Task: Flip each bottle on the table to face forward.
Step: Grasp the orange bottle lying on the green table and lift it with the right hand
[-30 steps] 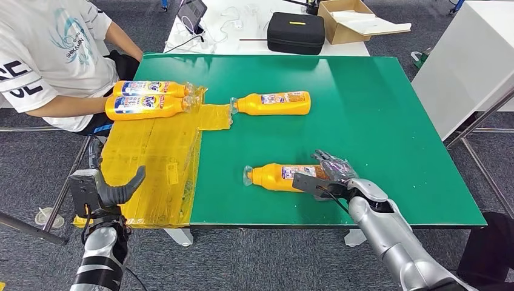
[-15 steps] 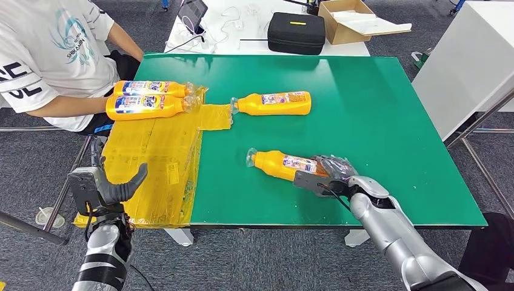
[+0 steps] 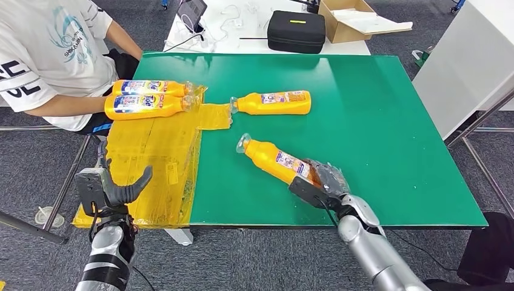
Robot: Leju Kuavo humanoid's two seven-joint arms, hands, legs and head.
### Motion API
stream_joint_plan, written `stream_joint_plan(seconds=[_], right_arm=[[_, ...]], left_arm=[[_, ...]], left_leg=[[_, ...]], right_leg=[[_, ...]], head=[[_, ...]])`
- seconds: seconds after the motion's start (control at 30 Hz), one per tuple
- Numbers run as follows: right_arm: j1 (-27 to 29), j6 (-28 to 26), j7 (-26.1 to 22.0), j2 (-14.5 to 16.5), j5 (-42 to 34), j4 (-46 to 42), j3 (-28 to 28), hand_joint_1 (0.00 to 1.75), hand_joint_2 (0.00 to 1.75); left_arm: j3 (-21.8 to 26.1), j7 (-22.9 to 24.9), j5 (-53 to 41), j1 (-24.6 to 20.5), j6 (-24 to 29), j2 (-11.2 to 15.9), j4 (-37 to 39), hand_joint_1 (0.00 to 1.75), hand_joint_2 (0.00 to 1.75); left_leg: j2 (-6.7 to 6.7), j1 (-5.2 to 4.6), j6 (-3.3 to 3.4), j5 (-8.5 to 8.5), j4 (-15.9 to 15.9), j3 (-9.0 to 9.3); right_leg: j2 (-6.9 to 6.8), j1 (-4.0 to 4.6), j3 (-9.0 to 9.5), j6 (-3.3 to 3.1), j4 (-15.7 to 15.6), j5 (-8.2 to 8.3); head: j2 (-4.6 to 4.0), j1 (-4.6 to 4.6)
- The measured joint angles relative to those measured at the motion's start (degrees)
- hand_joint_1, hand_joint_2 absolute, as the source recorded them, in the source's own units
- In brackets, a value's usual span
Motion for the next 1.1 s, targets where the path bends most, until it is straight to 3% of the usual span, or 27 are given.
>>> stream_joint_plan(seconds=[0.1,0.17,0.27,0.57,0.7,0.87,1.1], right_arm=[[3.4,-10.0,-4.5,3.4,1.3,-5.0,-3.5,1.75,1.75],[5.7,-17.3,-8.2,6.2,2.3,-8.7,-6.4,1.75,1.75],[8.4,-23.3,-12.3,9.7,2.5,-12.5,-9.9,1.75,1.75],[11.0,-24.6,-14.5,13.1,2.0,-15.1,-13.7,1.75,1.75],[11.5,-26.7,-19.4,14.1,0.7,-15.3,-14.4,1.75,1.75],[11.8,-27.2,-26.5,16.5,-0.2,-12.9,-13.7,1.75,1.75],[10.8,-27.5,-28.8,21.2,2.4,-3.0,-7.3,1.75,1.75]], left_arm=[[0.1,0.9,2.4,0.4,-5.2,-0.9,0.2,0.0,1.75],[0.0,3.6,5.9,1.1,-11.9,-2.0,0.0,0.0,1.75],[-1.0,7.7,11.0,2.4,-20.1,-3.4,-1.4,0.0,1.75],[-2.6,9.7,13.8,3.4,-22.3,-4.4,-3.5,0.0,1.75],[-4.1,12.7,19.7,3.6,-30.5,-4.4,-3.6,0.0,1.75],[-9.5,15.6,27.2,3.6,-38.2,-4.2,-3.7,0.0,1.75],[-17.0,16.0,30.5,3.5,-40.5,-3.5,-3.1,0.0,1.75]], left_leg=[[-0.08,0.0,0.0,0.0,0.0,-0.05],[-0.11,0.0,0.0,-0.01,0.0,-0.09],[-0.09,-0.02,0.01,-0.07,0.0,-0.13],[-0.04,-0.03,0.03,-0.07,0.0,-0.14],[-0.05,-0.02,0.03,-0.07,0.0,-0.15],[-0.05,-0.02,0.02,-0.1,0.0,-0.19],[-0.03,0.02,0.0,-0.09,0.0,-0.21]], right_leg=[[-0.05,0.0,-0.02,0.0,0.0,-0.04],[-0.07,-0.01,-0.03,0.0,0.0,-0.06],[-0.06,-0.04,-0.07,0.02,0.0,-0.08],[-0.05,-0.05,-0.13,0.02,0.0,-0.07],[-0.05,-0.04,-0.13,0.01,0.0,-0.07],[-0.05,-0.05,-0.14,0.02,0.0,-0.08],[-0.05,0.01,-0.2,0.01,0.0,-0.09]], head=[[0.0,0.01],[0.0,0.01],[0.0,0.02],[-0.01,-0.01],[-0.01,0.02],[0.01,0.01],[-0.01,0.0]])
